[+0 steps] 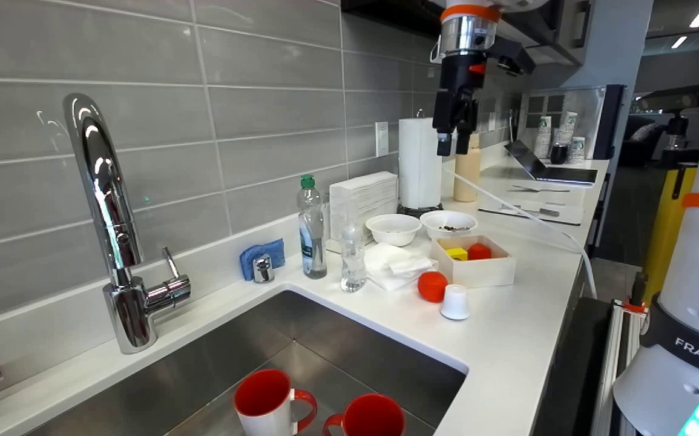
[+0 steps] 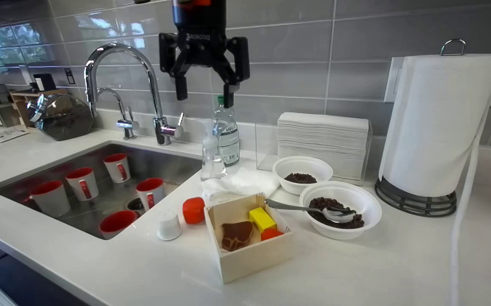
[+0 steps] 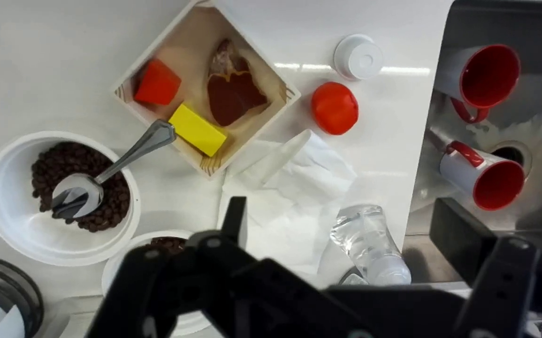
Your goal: Put the orange bowl inside the white box
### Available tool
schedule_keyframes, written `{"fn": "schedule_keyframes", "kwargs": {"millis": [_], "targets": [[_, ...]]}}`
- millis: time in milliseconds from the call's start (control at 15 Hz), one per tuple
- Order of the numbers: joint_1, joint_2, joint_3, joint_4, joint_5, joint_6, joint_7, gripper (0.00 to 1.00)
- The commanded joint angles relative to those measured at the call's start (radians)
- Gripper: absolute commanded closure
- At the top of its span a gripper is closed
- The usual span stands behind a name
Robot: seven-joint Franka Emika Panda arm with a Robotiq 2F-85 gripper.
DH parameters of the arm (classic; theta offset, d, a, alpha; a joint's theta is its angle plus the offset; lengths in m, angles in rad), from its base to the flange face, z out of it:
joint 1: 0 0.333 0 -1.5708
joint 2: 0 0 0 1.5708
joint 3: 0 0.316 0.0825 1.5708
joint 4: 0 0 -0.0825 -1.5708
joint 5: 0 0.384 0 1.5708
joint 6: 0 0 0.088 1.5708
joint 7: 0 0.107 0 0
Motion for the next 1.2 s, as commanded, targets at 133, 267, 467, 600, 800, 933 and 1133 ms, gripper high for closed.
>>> {"fn": "schedule_keyframes", "kwargs": {"millis": [133,267,467,600,800,933,1133], "targets": [[-0.037,-0.071,0.136,-0.140,0.053,0.083,0.336,0.00],[-0.045,-0.066,0.189,-0.188,0.042,0.151,0.457,0.00],[-0.047,0.018,0.257,-0.171,0.040,0.223,0.605,0.00],[-0.049,0.053,0.296,-0.172,0.032,0.266,0.689,0.00],[-0.049,0.122,0.322,-0.172,0.035,0.312,0.766,0.00],[-0.047,0.172,0.327,-0.172,0.039,0.341,0.803,0.00],[-0.047,0.234,0.325,-0.173,0.036,0.363,0.848,0.00]]}}
